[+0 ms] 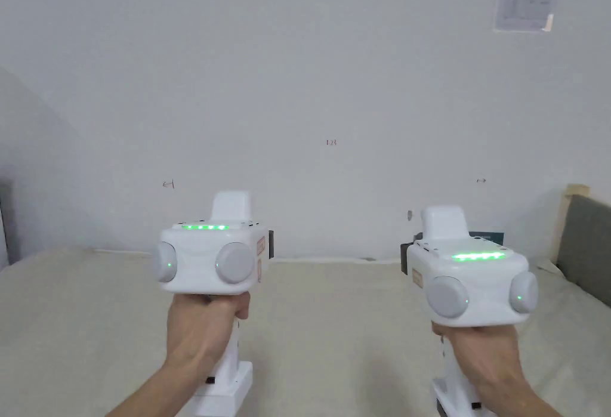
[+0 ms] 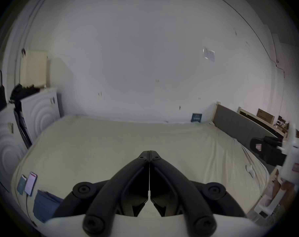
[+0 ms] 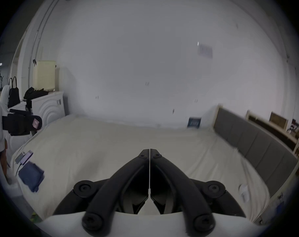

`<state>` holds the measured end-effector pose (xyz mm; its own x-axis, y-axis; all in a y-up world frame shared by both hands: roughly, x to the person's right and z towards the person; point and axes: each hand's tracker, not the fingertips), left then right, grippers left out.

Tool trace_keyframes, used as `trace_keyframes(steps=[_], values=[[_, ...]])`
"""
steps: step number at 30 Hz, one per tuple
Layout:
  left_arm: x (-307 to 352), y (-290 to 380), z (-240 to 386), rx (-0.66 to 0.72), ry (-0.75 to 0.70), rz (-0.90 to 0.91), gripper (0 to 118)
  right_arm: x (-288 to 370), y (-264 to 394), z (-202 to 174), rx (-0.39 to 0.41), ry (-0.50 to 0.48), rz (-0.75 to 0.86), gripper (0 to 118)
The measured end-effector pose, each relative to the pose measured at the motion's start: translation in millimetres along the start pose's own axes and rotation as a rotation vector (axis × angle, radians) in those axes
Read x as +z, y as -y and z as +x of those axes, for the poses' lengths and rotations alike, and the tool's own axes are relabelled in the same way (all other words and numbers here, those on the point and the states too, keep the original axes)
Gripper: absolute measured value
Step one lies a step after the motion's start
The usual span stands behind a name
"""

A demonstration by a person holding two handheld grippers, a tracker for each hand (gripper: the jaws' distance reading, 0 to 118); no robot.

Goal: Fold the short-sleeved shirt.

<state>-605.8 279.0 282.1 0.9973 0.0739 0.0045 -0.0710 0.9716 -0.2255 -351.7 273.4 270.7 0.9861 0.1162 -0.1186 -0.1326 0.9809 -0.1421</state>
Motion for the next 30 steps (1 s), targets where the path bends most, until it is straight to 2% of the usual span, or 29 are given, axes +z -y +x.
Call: trace_keyframes(steps=[2,4,8,14,15,16,17,18,19,20,21,22,23,24,25,26,30], values=[[7,-15,7,-0.028,-0.04,0.044,0,4,-13,-1,-0.007,-0.013,0.013,1],[13,-28,9,-0.001,0.006,0.052,0,8,-22,0,0.01,0.009,0.048,1],[20,-39,7,-0.013,-0.019,0.08,0,15,-37,6,-0.014,-0.017,0.067,1],[26,-47,7,-0.031,-0.017,0.108,7,22,-45,6,-0.034,-0.043,0.096,1],[27,-48,9,-0.027,-0.014,0.112,11,22,-46,5,-0.034,-0.046,0.097,1],[28,-50,11,-0.024,-0.012,0.112,34,22,-48,4,-0.028,-0.048,0.099,2],[30,-52,7,-0.02,-0.008,0.113,72,22,-49,3,-0.025,-0.04,0.109,11],[30,-54,8,-0.019,-0.002,0.115,113,23,-51,4,-0.029,-0.035,0.121,38],[28,-56,11,-0.027,-0.01,0.113,117,24,-54,4,-0.037,-0.026,0.124,97],[27,-58,12,-0.013,-0.025,0.093,118,22,-57,5,-0.055,-0.006,0.114,118],[27,-57,12,0.063,0.05,0.21,118,20,-60,8,-0.076,-0.037,0.082,118],[25,-60,9,0.01,-0.001,0.136,118,22,-58,15,-0.122,-0.027,0.075,118],[23,-62,13,0.009,-0.036,0.102,118,21,-64,24,-0.118,-0.055,0.136,118],[19,-63,16,0.011,-0.078,0.084,118,21,-67,29,-0.101,-0.043,0.115,118],[32,-72,13,0.001,-0.067,0.075,118,21,-71,32,-0.088,-0.015,0.116,118],[36,-74,12,0.003,-0.057,0.079,118,25,-63,23,-0.081,-0.015,0.123,118],[48,-74,14,0.0,-0.05,0.106,118,26,-67,25,-0.089,-0.034,0.1,118]])
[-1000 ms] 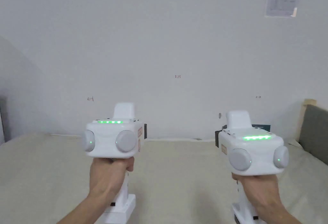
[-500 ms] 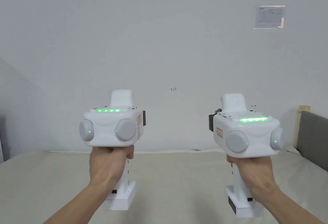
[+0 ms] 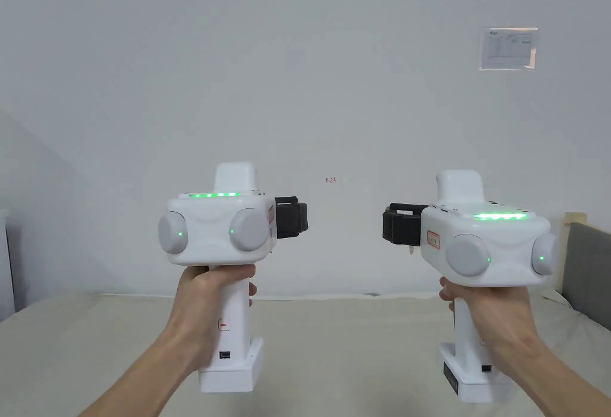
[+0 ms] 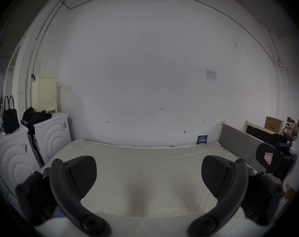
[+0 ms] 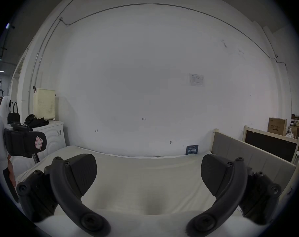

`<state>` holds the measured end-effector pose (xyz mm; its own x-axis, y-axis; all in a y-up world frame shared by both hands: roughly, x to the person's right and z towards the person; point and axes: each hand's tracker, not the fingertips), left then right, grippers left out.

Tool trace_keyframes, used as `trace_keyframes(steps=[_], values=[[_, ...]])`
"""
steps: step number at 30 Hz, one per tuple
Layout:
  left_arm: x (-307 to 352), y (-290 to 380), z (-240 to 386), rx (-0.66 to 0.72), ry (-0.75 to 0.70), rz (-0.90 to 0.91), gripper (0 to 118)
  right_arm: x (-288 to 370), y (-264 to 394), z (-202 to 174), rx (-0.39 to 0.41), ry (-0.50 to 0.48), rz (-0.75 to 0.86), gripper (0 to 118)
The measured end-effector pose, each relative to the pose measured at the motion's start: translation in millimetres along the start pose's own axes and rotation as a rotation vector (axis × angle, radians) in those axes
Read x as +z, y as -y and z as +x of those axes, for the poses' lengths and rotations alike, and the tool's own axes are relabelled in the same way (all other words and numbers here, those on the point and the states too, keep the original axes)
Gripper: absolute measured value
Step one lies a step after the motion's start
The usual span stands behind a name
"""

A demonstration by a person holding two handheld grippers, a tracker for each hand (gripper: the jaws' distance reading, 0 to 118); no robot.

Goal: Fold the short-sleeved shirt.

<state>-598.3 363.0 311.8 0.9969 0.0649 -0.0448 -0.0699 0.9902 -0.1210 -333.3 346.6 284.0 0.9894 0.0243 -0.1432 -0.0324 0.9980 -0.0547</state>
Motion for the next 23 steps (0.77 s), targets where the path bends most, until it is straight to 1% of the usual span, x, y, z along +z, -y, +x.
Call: trace_keyframes(steps=[2,3,5,7,10,11,13,14,16,17,18,19,20,21,23], values=[[1,-7,5,0.01,0.036,-0.02,118,-2,-3,3,0.008,-0.003,-0.018,118],[5,-9,4,0.022,0.01,-0.032,118,-3,-3,3,0.012,0.006,-0.022,118],[6,-13,11,-0.009,-0.017,-0.044,118,-2,-4,3,0.017,0.012,-0.017,118],[15,-13,12,-0.042,0.007,-0.019,118,-3,-6,6,-0.002,0.014,-0.014,118],[11,-15,20,-0.027,0.024,-0.021,118,0,-8,9,-0.022,0.006,-0.012,118],[14,-15,15,-0.026,0.016,-0.018,118,0,-9,10,-0.026,0.005,-0.014,118],[9,-16,18,-0.051,-0.061,-0.063,118,1,-9,9,-0.021,0.002,-0.017,118],[6,-17,19,-0.068,-0.052,-0.099,118,1,-10,10,-0.021,0.0,-0.016,118],[12,-15,11,-0.063,-0.031,-0.09,118,4,-13,11,-0.018,-0.008,-0.013,118],[12,-12,10,-0.041,-0.015,-0.036,118,5,-13,11,-0.018,-0.009,-0.01,118],[8,-14,10,-0.059,-0.011,-0.034,118,6,-14,10,-0.018,-0.005,-0.004,118],[9,-16,6,-0.055,-0.034,-0.041,118,6,-14,10,-0.018,-0.004,-0.003,118],[9,-18,3,-0.012,-0.063,-0.044,118,6,-15,10,-0.019,-0.002,-0.006,118],[8,-20,0,0.056,-0.038,-0.056,118,6,-16,10,-0.02,-0.001,-0.012,118],[5,-18,-4,0.123,0.008,-0.091,118,7,-16,11,-0.033,-0.009,-0.012,118]])
